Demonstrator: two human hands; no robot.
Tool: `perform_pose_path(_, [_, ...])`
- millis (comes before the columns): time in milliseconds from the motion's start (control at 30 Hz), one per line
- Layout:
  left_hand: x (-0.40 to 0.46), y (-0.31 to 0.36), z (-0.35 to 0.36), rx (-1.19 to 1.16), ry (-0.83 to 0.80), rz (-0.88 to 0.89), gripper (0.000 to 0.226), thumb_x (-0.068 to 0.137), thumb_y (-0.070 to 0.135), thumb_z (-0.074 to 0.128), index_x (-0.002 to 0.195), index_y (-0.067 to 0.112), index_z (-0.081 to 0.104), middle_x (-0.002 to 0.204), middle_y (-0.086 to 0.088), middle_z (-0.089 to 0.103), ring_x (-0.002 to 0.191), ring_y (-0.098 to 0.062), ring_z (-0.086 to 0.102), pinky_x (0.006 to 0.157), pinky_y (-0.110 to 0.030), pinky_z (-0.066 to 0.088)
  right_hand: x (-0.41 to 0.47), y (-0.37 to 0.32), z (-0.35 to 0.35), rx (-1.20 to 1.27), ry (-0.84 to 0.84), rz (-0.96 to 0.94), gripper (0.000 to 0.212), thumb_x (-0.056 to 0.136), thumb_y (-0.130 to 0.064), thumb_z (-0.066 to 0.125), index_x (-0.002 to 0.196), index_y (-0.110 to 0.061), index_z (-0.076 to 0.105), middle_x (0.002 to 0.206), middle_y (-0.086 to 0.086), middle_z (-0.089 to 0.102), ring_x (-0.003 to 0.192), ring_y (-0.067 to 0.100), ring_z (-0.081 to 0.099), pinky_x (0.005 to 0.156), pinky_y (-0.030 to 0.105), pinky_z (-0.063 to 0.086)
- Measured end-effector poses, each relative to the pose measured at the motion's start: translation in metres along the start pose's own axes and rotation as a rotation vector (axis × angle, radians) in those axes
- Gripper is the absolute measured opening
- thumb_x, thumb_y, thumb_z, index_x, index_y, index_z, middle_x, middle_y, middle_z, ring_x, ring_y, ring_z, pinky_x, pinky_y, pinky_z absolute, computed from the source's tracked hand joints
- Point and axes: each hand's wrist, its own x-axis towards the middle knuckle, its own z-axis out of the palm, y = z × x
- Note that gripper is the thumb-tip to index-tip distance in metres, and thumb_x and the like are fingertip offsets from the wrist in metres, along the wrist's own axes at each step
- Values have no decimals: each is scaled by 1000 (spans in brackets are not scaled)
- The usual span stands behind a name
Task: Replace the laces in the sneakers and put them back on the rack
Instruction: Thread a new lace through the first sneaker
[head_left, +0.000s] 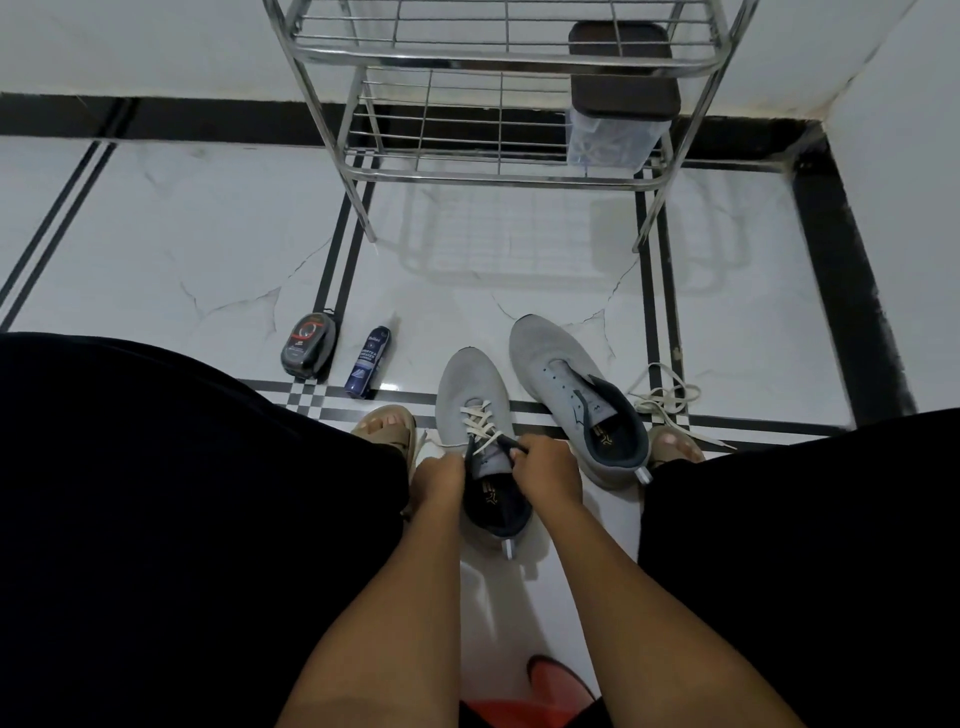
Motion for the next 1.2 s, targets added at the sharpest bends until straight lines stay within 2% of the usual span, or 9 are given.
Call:
perform_pose_path(167, [3,29,-4,-144,19,-107,39,103,18,35,135,-1,46,139,-20,48,129,-32,46,106,-35,38,0,2,-4,49,-44,-10,25,96,-25,52,113,-18,68,111,11,67,104,32,60,81,34,48])
perform_pose_path(233, [3,34,-2,-241,-71,-55,39,102,17,39,135,-2,47,140,-18,49,129,-31,47,96,-34,44,-1,2,-3,52,-60,-16,25,96,-26,51,113,-19,68,111,10,67,105,32,59,82,34,48])
perform_pose_path(367, [-6,37,-2,-434,28,217,23,98,14,48,108,4,66,96,-13,65,88,-23,60,75,-30,47,-2,2,-5,182,-62,24,22,94,-30,55,107,-20,69,105,5,70,99,26,62,81,33,51])
perform_pose_path(500, [-23,60,-8,-328,-41,550,21,99,18,50,85,16,66,86,2,65,86,-15,61,83,-28,46,6,-15,-21,547,64,151,37,95,-37,49,89,-7,69,87,9,71,86,27,65,80,40,53])
perform_pose_path(633, [-36,74,-10,-122,-167,682,21,99,20,50,94,9,68,85,2,65,78,-6,60,71,-18,46,15,-36,-54,1089,-48,223,38,97,-43,50,95,-12,71,86,-1,70,81,14,67,80,36,57])
perform_pose_path(767, [-42,66,-7,37,-302,678,24,99,20,50,99,3,68,80,2,64,74,-2,58,60,-8,42,12,-39,-69,1255,-152,217,23,93,-33,62,96,-10,63,84,-1,64,74,10,63,75,26,54])
perform_pose_path(867, [-42,57,-7,85,-340,664,22,99,20,51,94,8,68,75,4,61,71,-4,56,62,-14,41,9,-34,-65,1303,-164,248,14,91,-17,66,101,-8,61,71,0,56,58,11,56,67,26,48])
perform_pose_path(967, [-40,54,-7,91,-349,614,22,99,21,51,90,10,68,71,3,58,67,-8,53,61,-18,41,7,-31,-63,1335,-118,273,7,92,-11,61,99,-9,63,74,0,56,66,10,54,63,24,43])
perform_pose_path(1200, [-26,45,-12,220,-148,495,27,98,25,49,77,19,64,75,0,62,66,-14,55,53,-17,43,14,-26,-78,1445,51,297,8,92,-13,63,85,-14,66,86,-2,63,74,6,55,64,23,41])
